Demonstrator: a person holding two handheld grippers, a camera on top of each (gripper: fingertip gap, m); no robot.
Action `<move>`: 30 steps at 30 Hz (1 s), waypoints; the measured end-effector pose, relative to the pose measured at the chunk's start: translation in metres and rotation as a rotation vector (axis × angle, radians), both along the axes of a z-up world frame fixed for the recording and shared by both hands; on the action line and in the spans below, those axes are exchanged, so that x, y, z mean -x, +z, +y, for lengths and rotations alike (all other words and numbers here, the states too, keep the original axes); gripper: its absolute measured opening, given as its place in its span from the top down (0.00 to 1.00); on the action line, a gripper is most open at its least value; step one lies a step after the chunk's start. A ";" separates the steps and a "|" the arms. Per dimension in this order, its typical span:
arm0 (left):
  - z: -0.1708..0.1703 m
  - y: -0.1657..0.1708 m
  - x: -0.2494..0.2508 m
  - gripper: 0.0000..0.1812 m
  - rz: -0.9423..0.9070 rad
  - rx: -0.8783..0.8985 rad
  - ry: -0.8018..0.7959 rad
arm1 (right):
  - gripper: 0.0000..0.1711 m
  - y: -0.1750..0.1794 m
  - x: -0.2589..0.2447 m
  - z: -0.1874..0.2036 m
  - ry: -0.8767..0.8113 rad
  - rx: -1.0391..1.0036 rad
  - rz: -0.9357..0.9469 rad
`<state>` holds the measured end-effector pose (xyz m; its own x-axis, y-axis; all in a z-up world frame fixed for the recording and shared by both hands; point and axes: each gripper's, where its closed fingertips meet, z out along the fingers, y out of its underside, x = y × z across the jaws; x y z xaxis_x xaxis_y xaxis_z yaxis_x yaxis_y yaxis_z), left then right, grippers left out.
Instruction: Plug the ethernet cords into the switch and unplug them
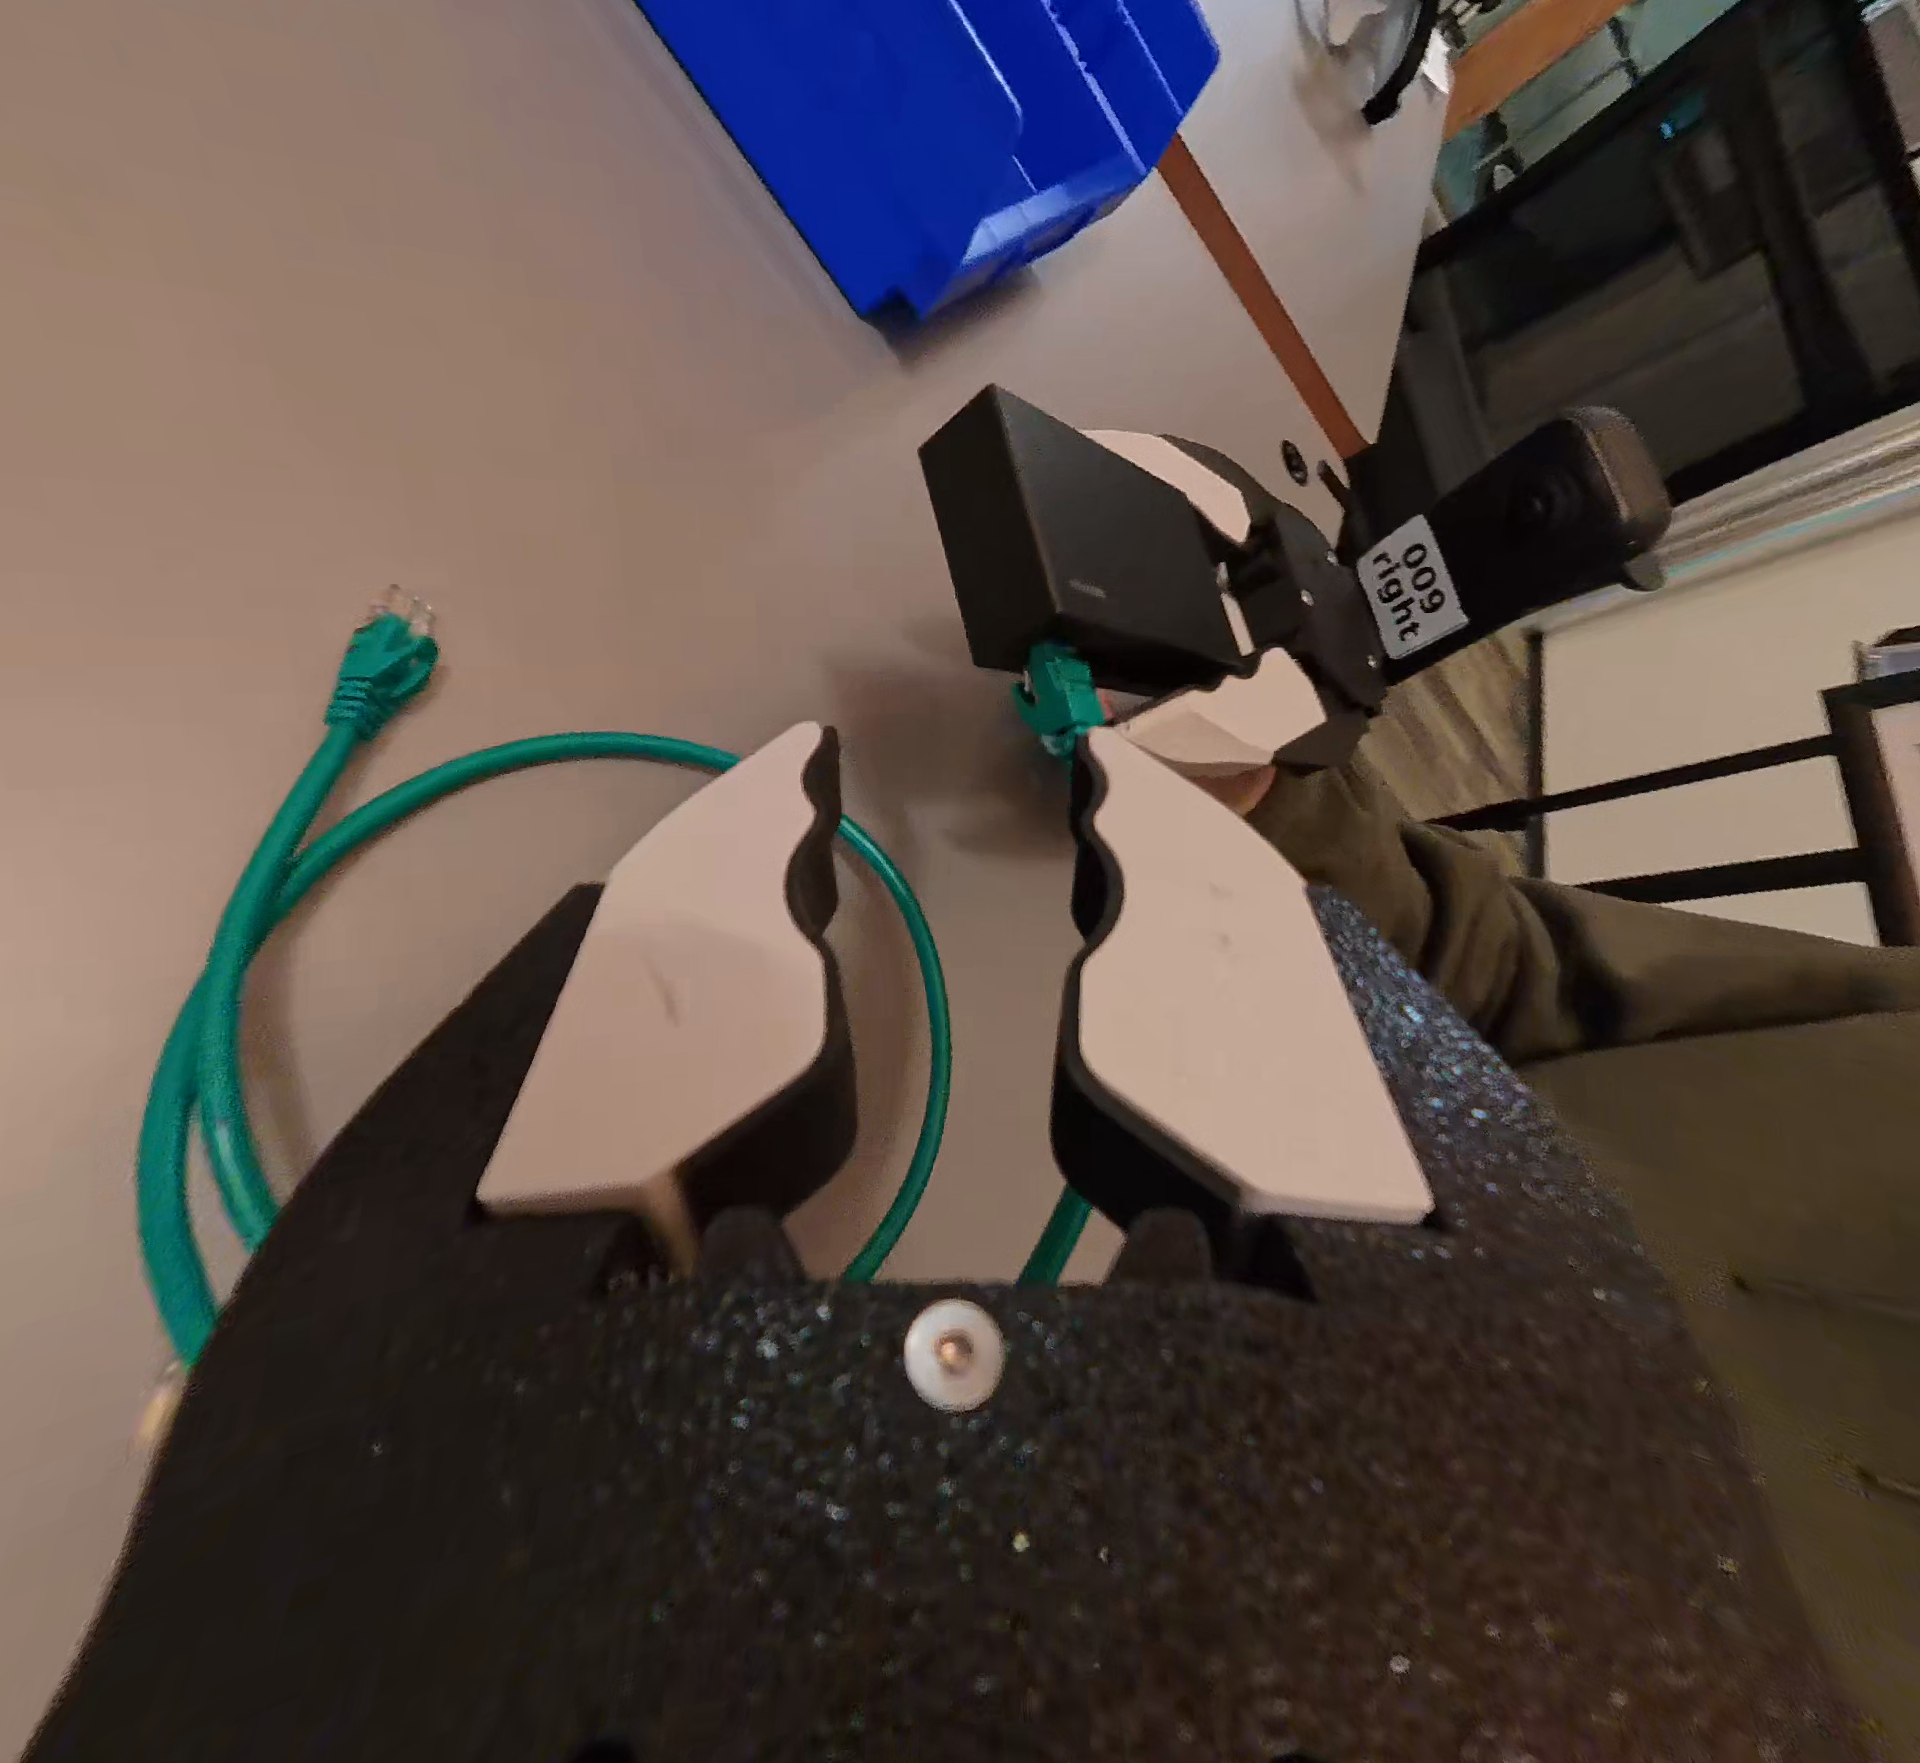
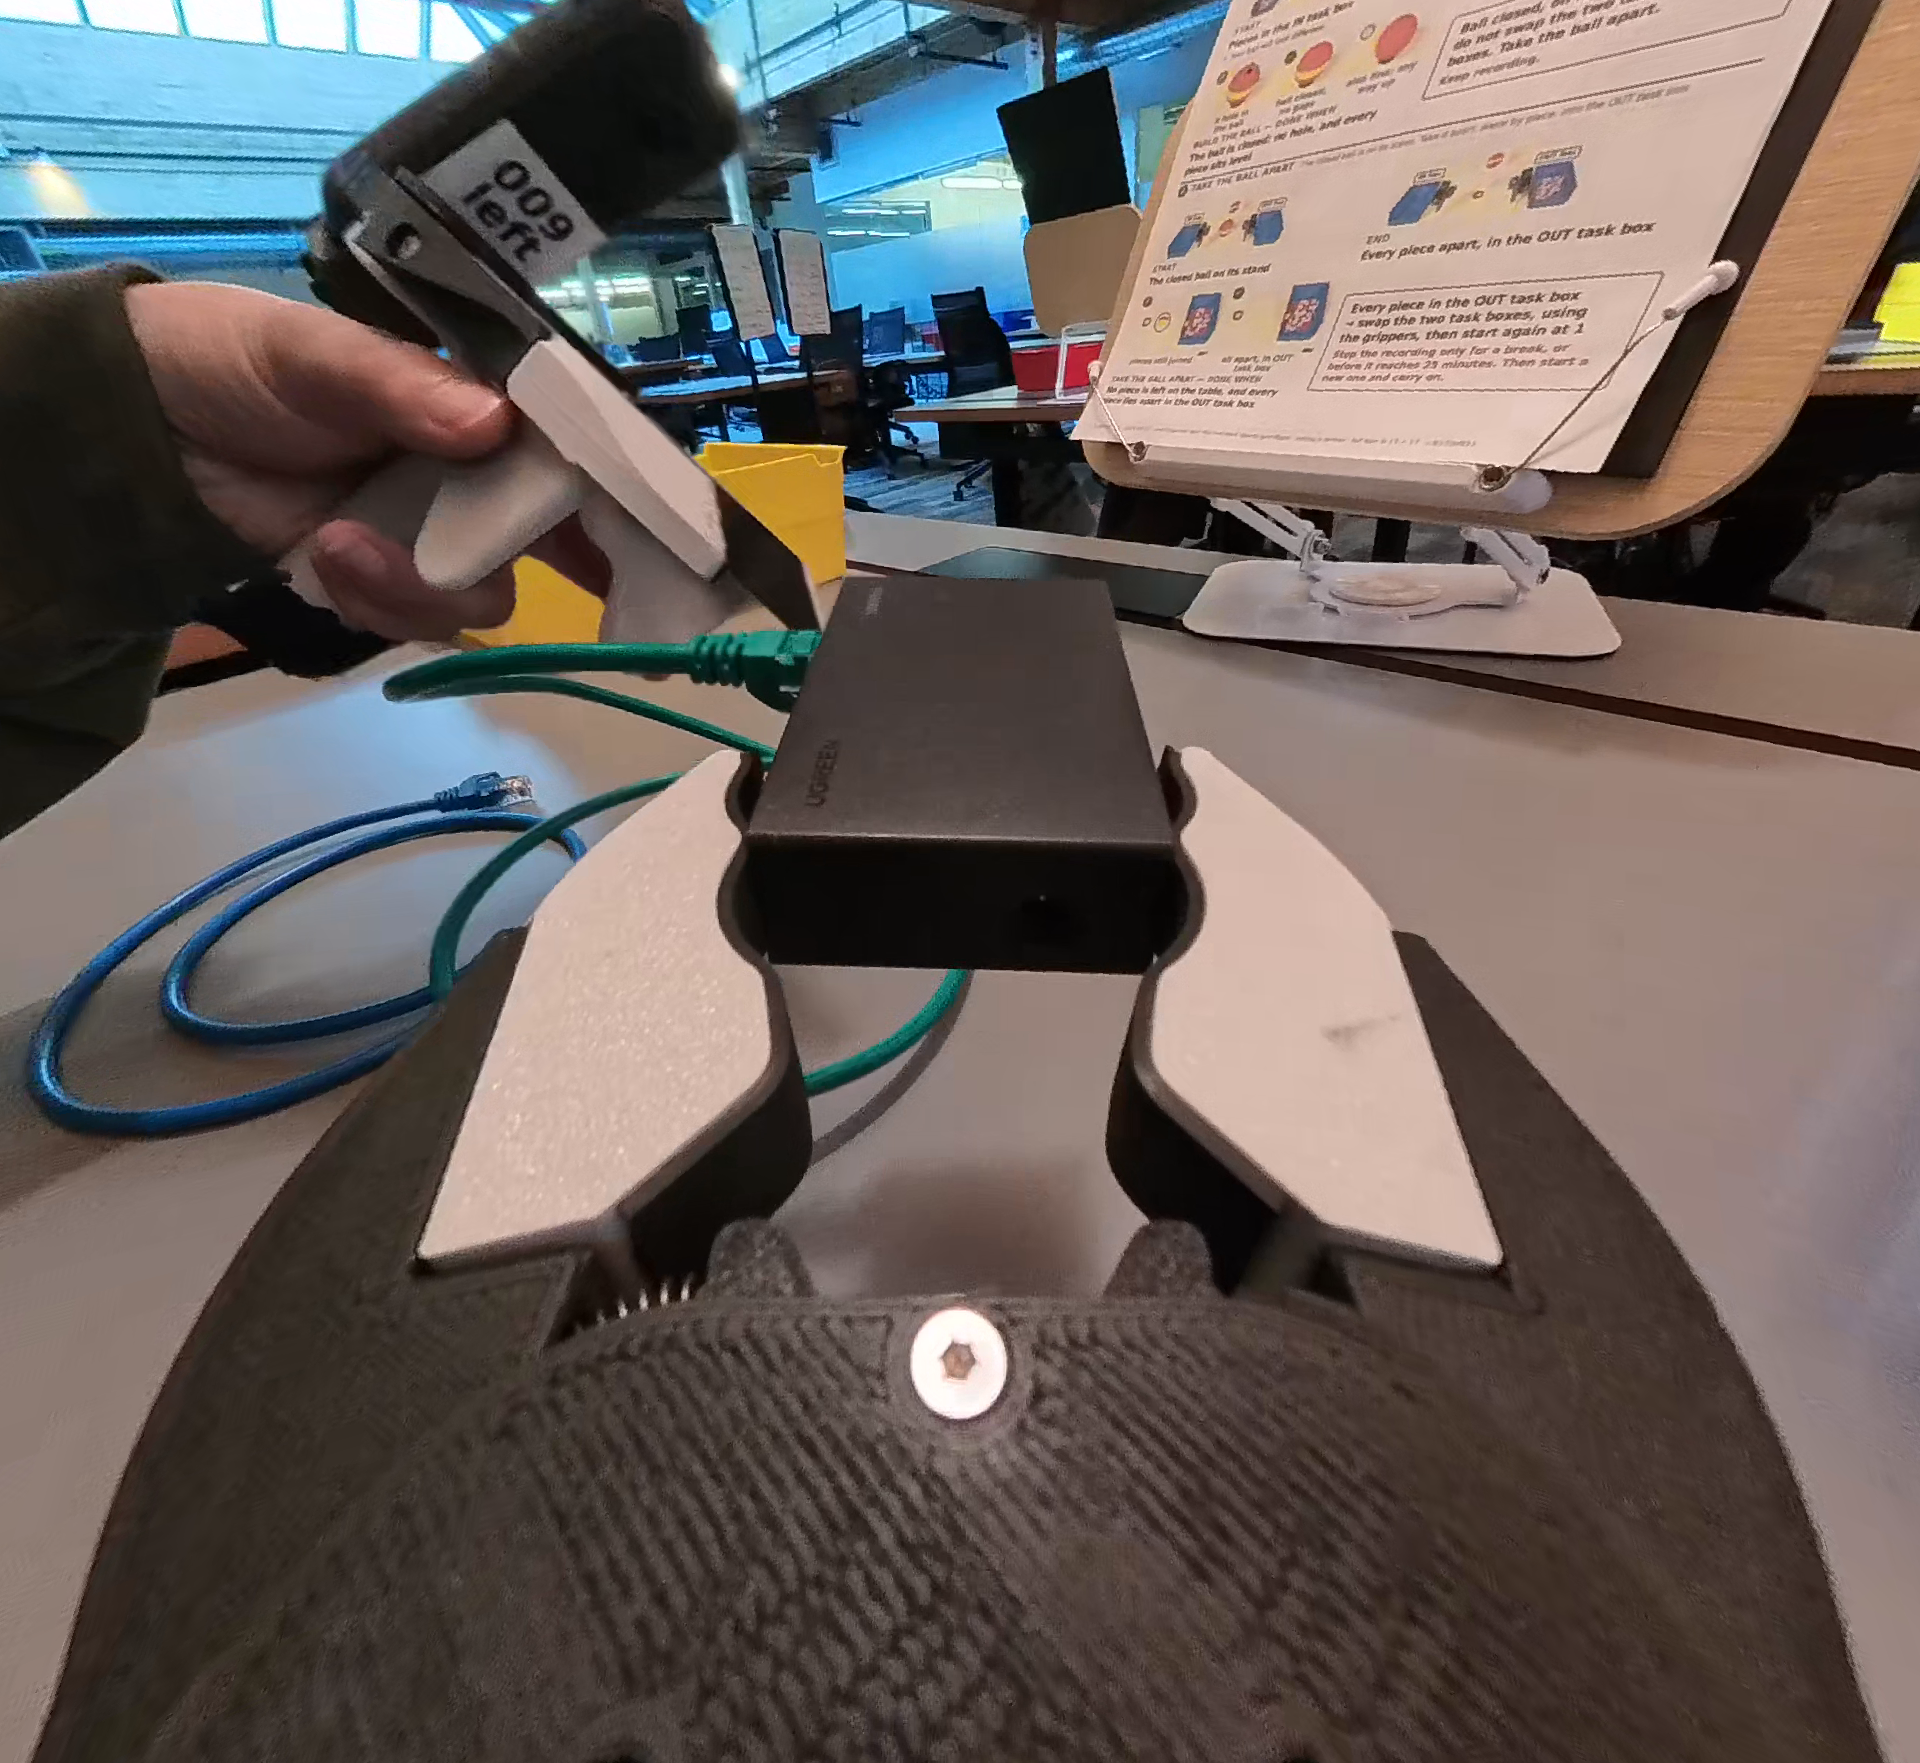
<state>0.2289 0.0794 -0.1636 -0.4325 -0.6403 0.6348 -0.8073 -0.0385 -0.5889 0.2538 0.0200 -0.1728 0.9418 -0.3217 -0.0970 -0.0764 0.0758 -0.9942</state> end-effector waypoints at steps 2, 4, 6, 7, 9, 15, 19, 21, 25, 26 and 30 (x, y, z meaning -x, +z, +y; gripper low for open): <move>0.007 0.001 0.002 0.77 -0.030 -0.046 0.029 | 0.58 0.000 -0.001 -0.001 -0.003 -0.005 0.009; 0.015 0.004 0.006 0.77 -0.073 -0.107 0.059 | 0.58 0.000 -0.003 -0.001 -0.001 -0.012 0.027; 0.021 0.006 0.010 0.77 -0.098 -0.154 0.076 | 0.58 0.001 -0.005 -0.003 -0.001 -0.028 0.048; 0.023 0.007 0.012 0.78 -0.106 -0.167 0.081 | 0.58 0.001 -0.006 -0.005 -0.003 -0.040 0.054; 0.024 0.009 0.015 0.78 -0.121 -0.173 0.081 | 0.58 0.003 -0.008 -0.007 -0.001 -0.058 0.069; 0.003 0.011 0.004 0.73 -0.080 -0.045 0.048 | 0.58 0.007 0.005 -0.002 0.061 -0.066 0.004; -0.029 -0.004 -0.001 0.68 0.094 0.120 -0.049 | 0.58 0.007 0.015 0.003 0.082 -0.048 -0.056; -0.043 -0.005 -0.001 0.78 0.132 0.200 -0.094 | 0.58 0.007 0.017 0.004 0.085 -0.040 -0.075; -0.049 -0.002 -0.005 0.82 0.190 0.325 -0.081 | 0.58 0.010 0.015 0.000 0.086 -0.078 -0.053; -0.048 -0.001 -0.005 0.83 0.208 0.346 -0.074 | 0.58 0.010 0.015 0.000 0.083 -0.075 -0.061; -0.045 0.003 -0.005 0.84 0.241 0.372 -0.057 | 0.58 0.010 0.017 0.004 0.079 -0.058 -0.092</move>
